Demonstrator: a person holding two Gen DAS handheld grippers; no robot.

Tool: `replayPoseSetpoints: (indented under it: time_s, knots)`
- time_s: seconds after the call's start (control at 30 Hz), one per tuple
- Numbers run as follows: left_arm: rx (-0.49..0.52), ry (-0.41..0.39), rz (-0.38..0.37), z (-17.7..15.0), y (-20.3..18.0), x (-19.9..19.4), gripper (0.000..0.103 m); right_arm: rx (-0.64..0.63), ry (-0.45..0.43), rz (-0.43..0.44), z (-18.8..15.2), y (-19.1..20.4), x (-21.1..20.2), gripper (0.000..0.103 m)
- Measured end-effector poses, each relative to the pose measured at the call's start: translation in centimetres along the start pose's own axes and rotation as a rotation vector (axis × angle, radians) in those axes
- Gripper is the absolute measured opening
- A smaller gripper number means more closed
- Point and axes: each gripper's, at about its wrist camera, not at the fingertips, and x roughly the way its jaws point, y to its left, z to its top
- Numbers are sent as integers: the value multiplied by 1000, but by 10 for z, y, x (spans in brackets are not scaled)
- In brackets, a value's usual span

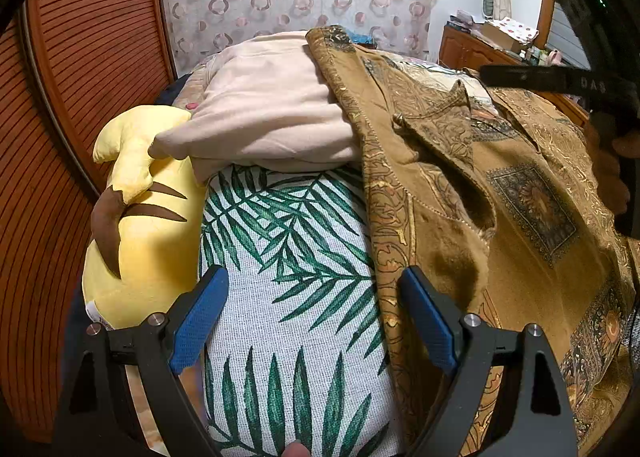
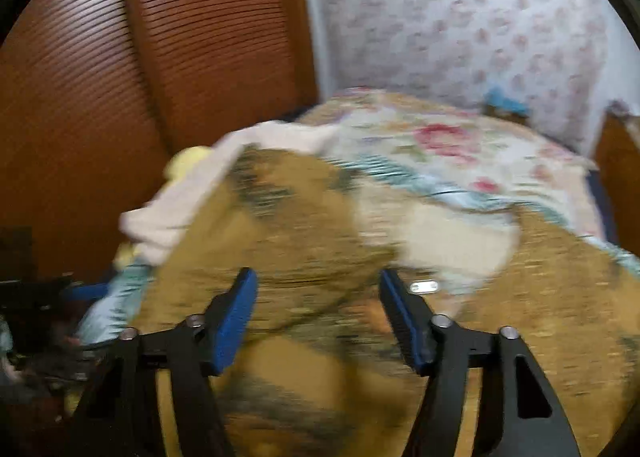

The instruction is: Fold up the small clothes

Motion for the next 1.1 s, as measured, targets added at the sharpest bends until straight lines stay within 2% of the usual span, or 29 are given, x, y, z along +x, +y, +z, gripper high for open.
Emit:
replayPoseSetpoints:
  time_s: [0.07,0.13,0.17,0.2,0.33,0.37,0.4,0.47,0.67,0.77,0.83,0.87,0.9,0.93,1.0,1.03,1.07,1.1]
  knots:
    - [0,0,0,0,0,0,88,-30,15,45,-2,19,13,59]
    - [0,0,0,0,0,0,88,-59,40,84,-4,34,30,53]
    - [0,0,0,0,0,0,88,-69,54,90,-2,36,39,46]
    - [0,0,0,0,0,0,88,-80,72,92,-5,43,50,38]
    - [0,0,0,0,0,0,88,-91,143,72,-10,55,77,21]
    - [0,-1,1,0,0,0,88,-98,148,71,-10,57,81,9]
    - [0,-1,0,0,0,0,88,-106,146,74,-7,55,81,4]
    - [0,-1,0,0,0,0,88,-115,119,55,-8,54,66,2]
    - [-1,-1,1,0,0,0,88,-60,31,49,-31,35,3,2]
    - [-1,-1,4,-1,-1,-1,88,-39,38,54,-55,28,-16,2]
    - [-1,-1,4,-1,-2,-1,88,-34,58,21,-67,27,-22,2]
    - [-2,-1,4,-1,-1,-1,88,-31,61,-7,-71,26,-25,7]
    - [-3,-1,7,-1,-1,-1,88,-27,59,-29,-72,23,-29,18]
    - [-4,-2,9,-2,-2,-2,88,-22,53,-43,-75,20,-31,24]
    - [-4,-3,10,-2,-2,-3,88,0,38,-50,-80,14,-40,38]
    - [-9,-4,15,-2,-1,-5,88,10,32,-54,-83,12,-47,41]
    - [-12,-7,21,-2,-1,-6,88,22,25,-59,-88,7,-56,50]
    - [-15,-17,29,-2,-1,-9,88,35,17,-59,-92,2,-63,54]
